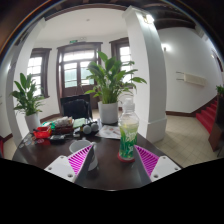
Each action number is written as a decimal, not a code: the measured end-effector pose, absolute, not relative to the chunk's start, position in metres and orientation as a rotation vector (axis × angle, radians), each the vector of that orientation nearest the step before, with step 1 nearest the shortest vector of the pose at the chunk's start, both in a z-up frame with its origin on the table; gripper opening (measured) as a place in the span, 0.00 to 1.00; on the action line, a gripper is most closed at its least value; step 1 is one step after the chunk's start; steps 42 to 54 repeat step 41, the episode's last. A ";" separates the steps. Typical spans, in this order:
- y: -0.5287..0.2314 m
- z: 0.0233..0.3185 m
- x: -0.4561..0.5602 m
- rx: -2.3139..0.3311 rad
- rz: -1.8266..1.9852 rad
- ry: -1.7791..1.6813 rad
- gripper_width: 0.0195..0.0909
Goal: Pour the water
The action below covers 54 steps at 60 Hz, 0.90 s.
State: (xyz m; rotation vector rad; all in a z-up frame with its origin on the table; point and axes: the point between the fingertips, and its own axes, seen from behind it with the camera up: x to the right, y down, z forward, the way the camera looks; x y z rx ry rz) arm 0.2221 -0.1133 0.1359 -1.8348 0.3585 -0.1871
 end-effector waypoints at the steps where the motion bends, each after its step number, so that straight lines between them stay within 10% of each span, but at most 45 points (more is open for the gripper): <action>1: -0.117 0.137 0.215 -1.839 -0.181 0.350 0.85; 54: -0.177 0.153 0.081 -1.898 -0.078 0.141 0.84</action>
